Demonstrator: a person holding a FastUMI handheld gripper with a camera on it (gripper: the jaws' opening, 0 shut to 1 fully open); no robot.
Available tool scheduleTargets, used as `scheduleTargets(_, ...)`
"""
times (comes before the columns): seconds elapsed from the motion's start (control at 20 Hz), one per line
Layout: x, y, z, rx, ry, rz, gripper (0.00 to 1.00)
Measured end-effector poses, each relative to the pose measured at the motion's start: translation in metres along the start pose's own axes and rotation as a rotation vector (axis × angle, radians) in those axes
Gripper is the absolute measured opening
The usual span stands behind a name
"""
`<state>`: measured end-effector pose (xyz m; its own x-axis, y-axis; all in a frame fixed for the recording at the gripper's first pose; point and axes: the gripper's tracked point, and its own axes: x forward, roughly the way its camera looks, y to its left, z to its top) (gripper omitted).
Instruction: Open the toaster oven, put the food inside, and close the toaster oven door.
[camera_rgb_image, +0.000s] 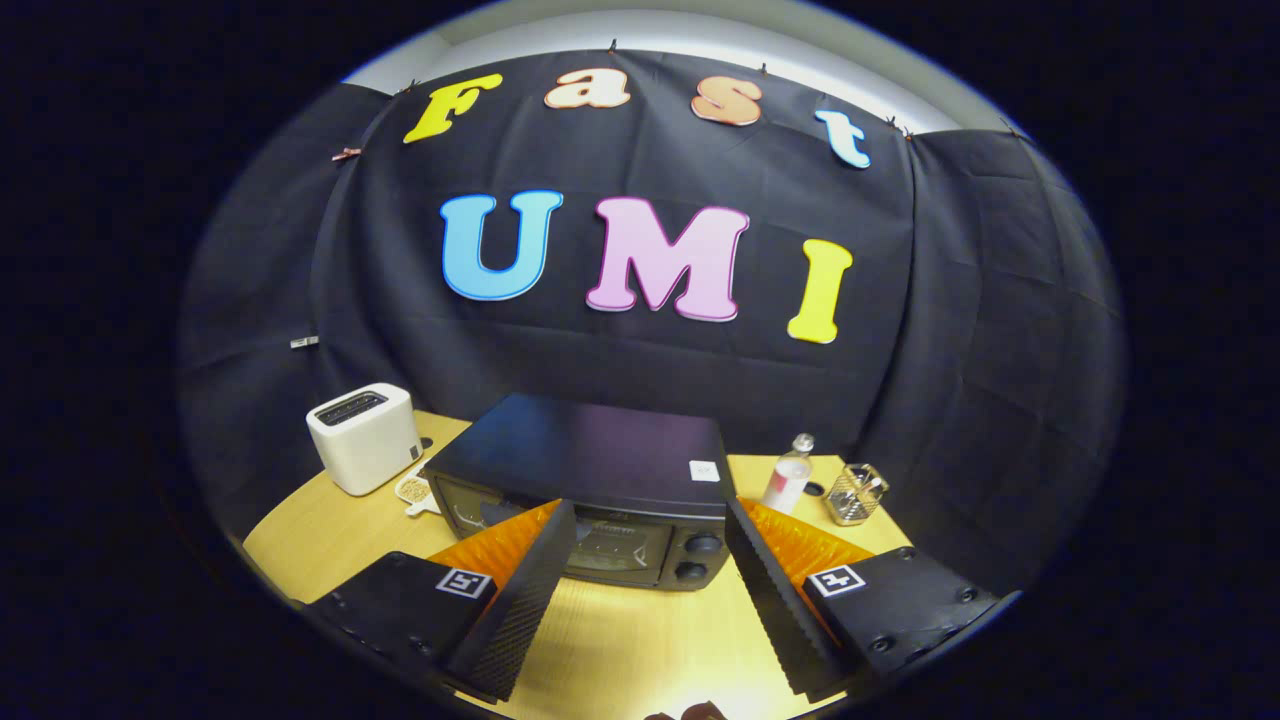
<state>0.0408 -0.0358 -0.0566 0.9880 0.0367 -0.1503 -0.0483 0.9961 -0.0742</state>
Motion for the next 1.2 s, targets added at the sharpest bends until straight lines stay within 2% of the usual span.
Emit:
scheduleTargets(0.25, -0.048, -0.036, 0.036, 0.058, -0.101, -0.065, 0.99)
scheduleTargets(0.5, -0.078, -0.047, 0.047, 0.068, -0.155, -0.09, 0.98)
scheduleTargets(0.8, -0.072, -0.049, 0.055, 0.1, -0.169, -0.087, 0.99)
scheduleTargets(1.2, -0.055, -0.027, 0.071, 0.12, -0.181, -0.025, 0.98)
